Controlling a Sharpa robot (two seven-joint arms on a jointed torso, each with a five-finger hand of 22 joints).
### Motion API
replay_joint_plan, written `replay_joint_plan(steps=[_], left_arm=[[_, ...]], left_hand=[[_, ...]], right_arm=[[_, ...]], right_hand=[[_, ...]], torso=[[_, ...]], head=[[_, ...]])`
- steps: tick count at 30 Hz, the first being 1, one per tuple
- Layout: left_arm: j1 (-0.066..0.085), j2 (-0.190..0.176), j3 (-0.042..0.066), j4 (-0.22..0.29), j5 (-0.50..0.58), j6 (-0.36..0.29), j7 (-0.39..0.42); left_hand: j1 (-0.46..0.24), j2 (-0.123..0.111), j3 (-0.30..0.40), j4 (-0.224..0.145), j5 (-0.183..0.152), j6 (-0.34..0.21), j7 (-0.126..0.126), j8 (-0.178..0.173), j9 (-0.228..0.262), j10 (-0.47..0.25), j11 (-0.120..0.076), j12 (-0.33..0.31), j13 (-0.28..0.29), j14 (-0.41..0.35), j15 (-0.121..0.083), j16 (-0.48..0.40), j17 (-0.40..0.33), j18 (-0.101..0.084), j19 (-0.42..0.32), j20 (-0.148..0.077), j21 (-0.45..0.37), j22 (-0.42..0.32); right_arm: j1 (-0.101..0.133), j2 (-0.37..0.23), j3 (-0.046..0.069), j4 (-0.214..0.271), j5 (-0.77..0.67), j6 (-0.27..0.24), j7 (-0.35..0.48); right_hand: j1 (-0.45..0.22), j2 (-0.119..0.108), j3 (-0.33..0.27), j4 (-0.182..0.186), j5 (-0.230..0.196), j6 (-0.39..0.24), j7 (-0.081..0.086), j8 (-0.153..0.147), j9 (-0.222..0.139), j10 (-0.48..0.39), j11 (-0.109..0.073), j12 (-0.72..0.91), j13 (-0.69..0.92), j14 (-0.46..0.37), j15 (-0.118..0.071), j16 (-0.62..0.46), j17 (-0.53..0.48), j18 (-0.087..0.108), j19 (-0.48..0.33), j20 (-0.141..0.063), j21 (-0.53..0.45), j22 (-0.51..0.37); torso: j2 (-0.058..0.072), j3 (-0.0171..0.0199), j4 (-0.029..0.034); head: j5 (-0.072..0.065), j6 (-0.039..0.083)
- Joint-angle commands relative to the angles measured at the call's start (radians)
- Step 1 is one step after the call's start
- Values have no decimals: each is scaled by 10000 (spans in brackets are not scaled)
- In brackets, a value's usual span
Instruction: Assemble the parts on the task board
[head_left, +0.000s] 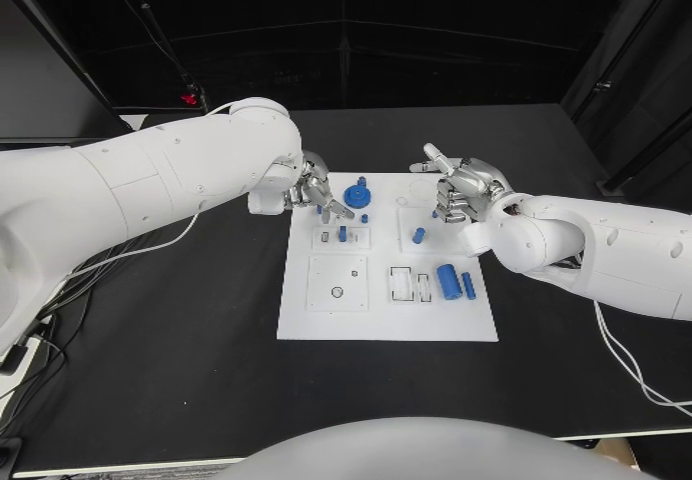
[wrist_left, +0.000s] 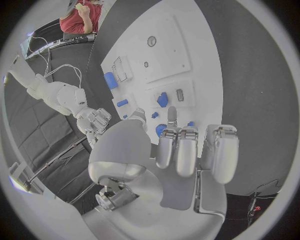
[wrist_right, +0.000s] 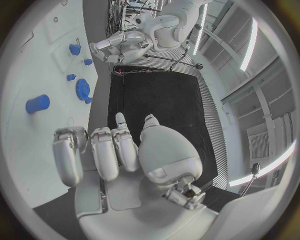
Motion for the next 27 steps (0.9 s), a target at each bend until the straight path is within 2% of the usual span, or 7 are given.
replay_joint_plan(steps=[1, 6, 12, 19, 27], left_arm=[[24, 187, 10, -410, -46, 1108, -9], [-8, 544, 12, -1101, 26, 1427, -14], [-92, 777, 11, -1517, 187, 1568, -34], [-158, 950, 11, -1696, 230, 1362, 100], [-250, 1108, 12, -1776, 238, 1154, 47]], left_hand=[[-17, 128, -84, 6, -70, 110, 11, -47, -31, 1044, 79, 14, 2632, 1034, 1, 9, 2634, -64, 1043, -21, 32, 2634], [-79, 394, -189, 3, -90, 337, -35, -76, -111, 1044, 44, 14, 2632, 1034, -19, 9, 2634, -64, 1043, -26, 32, 2634], [-79, 438, -212, 0, -98, 386, -47, -85, -128, 1044, 34, 14, 2632, 1034, -26, 9, 2634, -64, 1043, -29, 32, 2634], [-15, 575, -242, -9, -53, 508, -78, -99, -159, 1044, 7, 14, 2632, 1034, -43, 9, 2634, -64, 1043, -43, 32, 2634], [94, 736, -241, -12, 47, 537, -98, -149, -192, 1044, -15, 14, 2632, 1034, -63, 9, 2634, -64, 1043, -59, 32, 2634]], right_arm=[[16, 21, 6, 23, 9, 30, 44], [16, 65, 6, 37, 9, 31, 40], [17, 88, 7, 43, 9, 15, 37], [17, 82, 7, 63, 9, -13, 38], [18, 91, 7, 104, 8, -40, 45]], right_hand=[[47, 78, 48, 9, 64, -67, 590, 59, -16, 1058, 28, 25, 2632, 1038, -13, 25, 2635, 33, 723, -48, -61, 2470], [48, 74, 50, 9, 63, -69, 590, 61, -16, 1058, 28, 25, 2632, 1038, -13, 25, 2635, 34, 721, -48, -63, 2468], [49, 72, 51, 9, 62, -69, 590, 62, -16, 1058, 28, 25, 2632, 1038, -13, 25, 2635, 34, 720, -48, -64, 2468], [49, 72, 51, 9, 62, -69, 590, 62, -16, 1058, 28, 25, 2632, 1038, -13, 25, 2635, 34, 720, -48, -64, 2468], [49, 72, 51, 9, 62, -69, 590, 62, -16, 1058, 28, 25, 2632, 1038, -13, 25, 2635, 34, 720, -48, -64, 2468]], torso=[[21, -19, -4], [26, -27, -13], [11, -20, -5], [10, -7, 6], [11, -11, 3]], head=[[50, 36], [125, 90], [99, 81], [53, 98], [61, 121]])
